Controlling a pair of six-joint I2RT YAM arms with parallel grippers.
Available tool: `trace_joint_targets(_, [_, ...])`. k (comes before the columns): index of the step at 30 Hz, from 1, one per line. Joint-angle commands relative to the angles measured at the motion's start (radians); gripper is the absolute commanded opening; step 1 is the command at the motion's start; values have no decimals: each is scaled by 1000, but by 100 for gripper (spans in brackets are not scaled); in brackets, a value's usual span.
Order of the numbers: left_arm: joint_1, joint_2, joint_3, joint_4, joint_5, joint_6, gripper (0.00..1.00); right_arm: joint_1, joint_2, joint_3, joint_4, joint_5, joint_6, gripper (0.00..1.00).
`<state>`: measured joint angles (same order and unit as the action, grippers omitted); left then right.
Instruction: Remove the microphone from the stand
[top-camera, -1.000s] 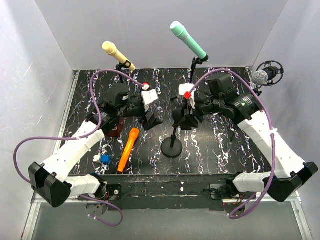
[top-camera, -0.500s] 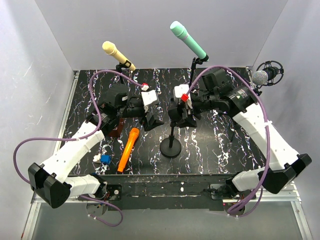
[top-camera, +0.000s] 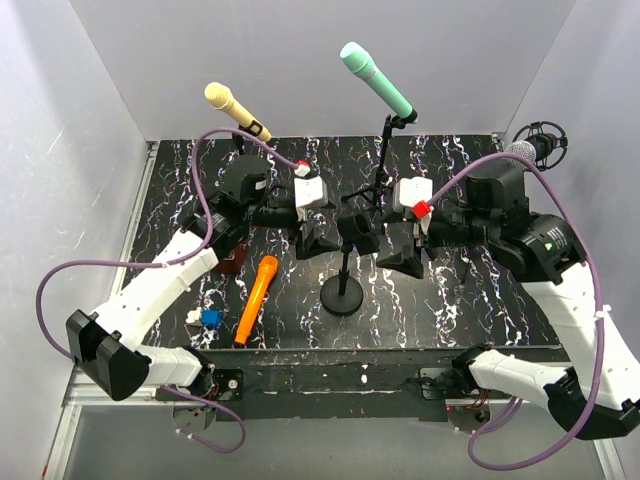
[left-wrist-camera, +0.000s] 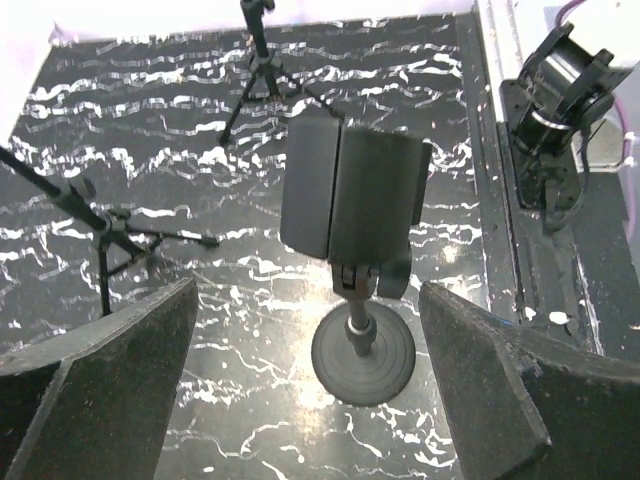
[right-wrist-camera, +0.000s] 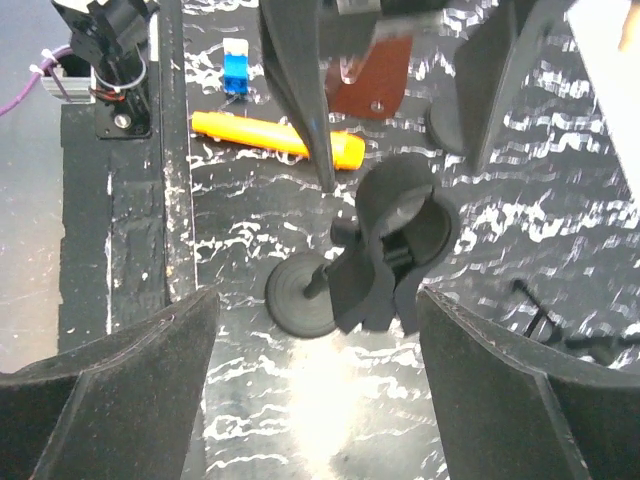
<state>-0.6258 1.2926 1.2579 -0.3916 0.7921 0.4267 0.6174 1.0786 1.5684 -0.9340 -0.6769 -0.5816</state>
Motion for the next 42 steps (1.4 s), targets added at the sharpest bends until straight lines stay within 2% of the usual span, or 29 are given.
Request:
trace_joint_targets(1, [-11, 22, 118, -62, 98, 20, 93, -48, -42, -80, 35, 48, 117, 86])
trace_joint_targets(4, [-21, 65, 184, -66, 114, -15, 93, -80, -52, -94, 26, 63, 170, 86])
trace_joint_targets(9, [-48, 119, 241, -76, 133, -31, 91, -182, -86, -172, 72, 4, 276, 86])
trace_joint_targets(14, [-60, 166, 281, -82, 154, -52, 85, -205, -112, -212, 100, 0, 296, 86])
trace_joint_targets(17, [-61, 203, 316, -95, 177, -62, 76, -209, -127, -226, 101, 11, 293, 86])
trace_joint_targets(23, [-61, 254, 400, -171, 182, -32, 48, -225, -143, -255, 89, 7, 301, 85])
trace_joint_targets(26, [-61, 257, 414, -171, 150, -32, 37, -226, -141, -258, 90, 22, 296, 84])
trace_joint_targets(28, [-61, 258, 423, -167, 90, -45, 34, -226, -131, -252, 90, 23, 289, 84])
trace_joint_targets(33, [-61, 214, 384, -99, -39, -8, 32, -226, -94, -232, 112, 14, 264, 84])
trace_joint_targets(36, [-61, 191, 351, -60, -103, 9, 33, -223, -75, -245, 179, 23, 284, 83])
trace_joint_targets(42, [-61, 174, 321, -20, -139, 11, 33, -226, -39, -237, 221, 13, 289, 83])
